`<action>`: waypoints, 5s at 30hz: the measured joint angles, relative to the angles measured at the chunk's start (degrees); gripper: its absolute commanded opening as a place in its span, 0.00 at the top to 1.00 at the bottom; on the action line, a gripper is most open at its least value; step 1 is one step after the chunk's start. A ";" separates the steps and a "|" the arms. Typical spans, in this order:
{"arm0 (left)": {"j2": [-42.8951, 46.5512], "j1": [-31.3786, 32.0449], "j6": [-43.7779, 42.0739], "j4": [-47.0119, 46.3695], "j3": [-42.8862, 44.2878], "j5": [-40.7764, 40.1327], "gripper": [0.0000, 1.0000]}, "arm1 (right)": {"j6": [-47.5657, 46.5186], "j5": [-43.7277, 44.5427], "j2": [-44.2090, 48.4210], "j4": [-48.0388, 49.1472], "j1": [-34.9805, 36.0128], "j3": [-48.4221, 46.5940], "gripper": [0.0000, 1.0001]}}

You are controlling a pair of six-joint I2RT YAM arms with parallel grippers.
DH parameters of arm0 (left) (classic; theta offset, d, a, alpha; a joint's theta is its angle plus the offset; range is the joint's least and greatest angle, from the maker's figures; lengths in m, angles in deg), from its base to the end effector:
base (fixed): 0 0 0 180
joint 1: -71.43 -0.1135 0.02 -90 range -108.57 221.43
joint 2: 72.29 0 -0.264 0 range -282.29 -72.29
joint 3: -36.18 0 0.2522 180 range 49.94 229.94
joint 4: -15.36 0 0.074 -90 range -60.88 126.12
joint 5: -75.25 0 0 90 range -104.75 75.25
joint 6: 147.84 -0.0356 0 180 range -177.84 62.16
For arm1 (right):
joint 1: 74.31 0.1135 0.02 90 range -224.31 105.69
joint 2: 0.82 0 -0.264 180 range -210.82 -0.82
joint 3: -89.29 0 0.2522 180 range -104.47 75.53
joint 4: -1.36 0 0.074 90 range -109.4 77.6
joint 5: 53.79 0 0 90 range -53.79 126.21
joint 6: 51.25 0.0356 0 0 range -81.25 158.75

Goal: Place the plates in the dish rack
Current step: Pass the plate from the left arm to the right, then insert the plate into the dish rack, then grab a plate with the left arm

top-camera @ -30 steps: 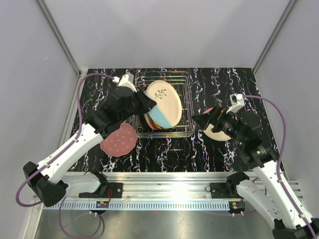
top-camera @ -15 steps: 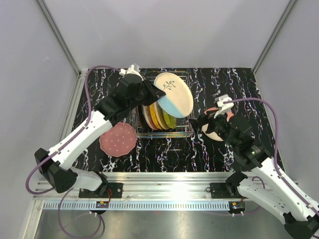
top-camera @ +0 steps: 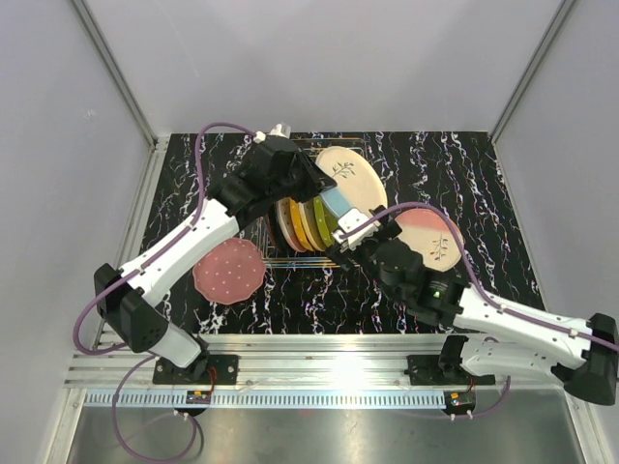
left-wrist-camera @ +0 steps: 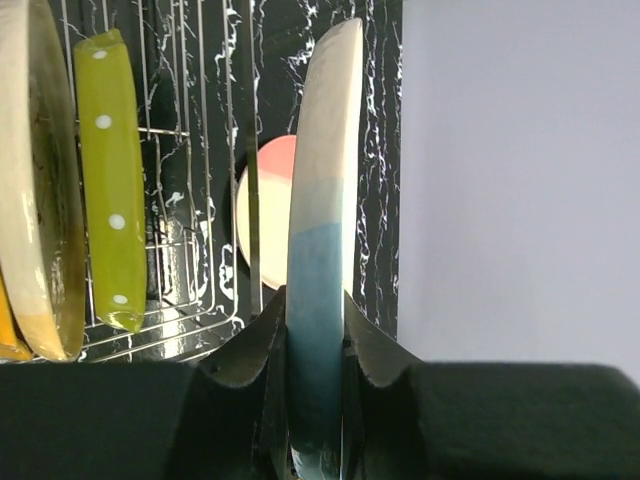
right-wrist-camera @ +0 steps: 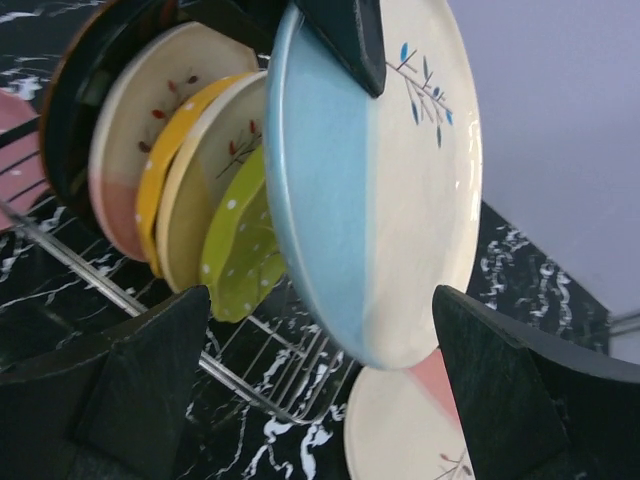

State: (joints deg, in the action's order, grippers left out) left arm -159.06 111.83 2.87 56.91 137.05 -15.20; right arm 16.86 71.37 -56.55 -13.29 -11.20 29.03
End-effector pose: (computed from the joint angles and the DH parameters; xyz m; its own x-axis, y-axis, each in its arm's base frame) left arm 0.2644 -0.2247 0.3880 -0.7324 -0.5219 -0.4373 0.0083 0.6353 -0.7722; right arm 0.1197 0.1907 0.3335 0.1025 -0.4718 -0.8757 -0.4683 0.7538 -0.4609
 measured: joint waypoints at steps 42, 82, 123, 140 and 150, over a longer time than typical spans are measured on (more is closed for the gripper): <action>1.88 -7.58 -14.93 6.88 23.34 7.02 0.01 | -0.39 15.23 0.22 3.45 3.52 0.11 1.00; 53.79 -9.92 -43.30 2.01 -38.58 -38.40 0.01 | 38.32 0.26 -20.35 2.69 -12.59 -7.45 1.00; 51.47 -9.66 -43.28 1.64 -38.99 -39.08 0.01 | 45.11 4.59 -13.27 7.48 -12.48 -3.72 0.35; 29.16 -27.32 -32.39 10.67 -33.97 -34.34 0.01 | 48.04 4.33 6.82 0.98 -12.48 11.50 0.27; 18.45 -43.47 -20.61 14.56 -37.13 -14.53 0.01 | 46.25 5.73 20.96 0.39 -12.50 16.90 0.19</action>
State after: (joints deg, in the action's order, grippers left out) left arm -140.61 68.36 -17.74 71.47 99.91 -29.74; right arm 63.11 77.10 -35.59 -12.89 -23.70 45.92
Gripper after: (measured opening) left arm 0.987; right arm 0.794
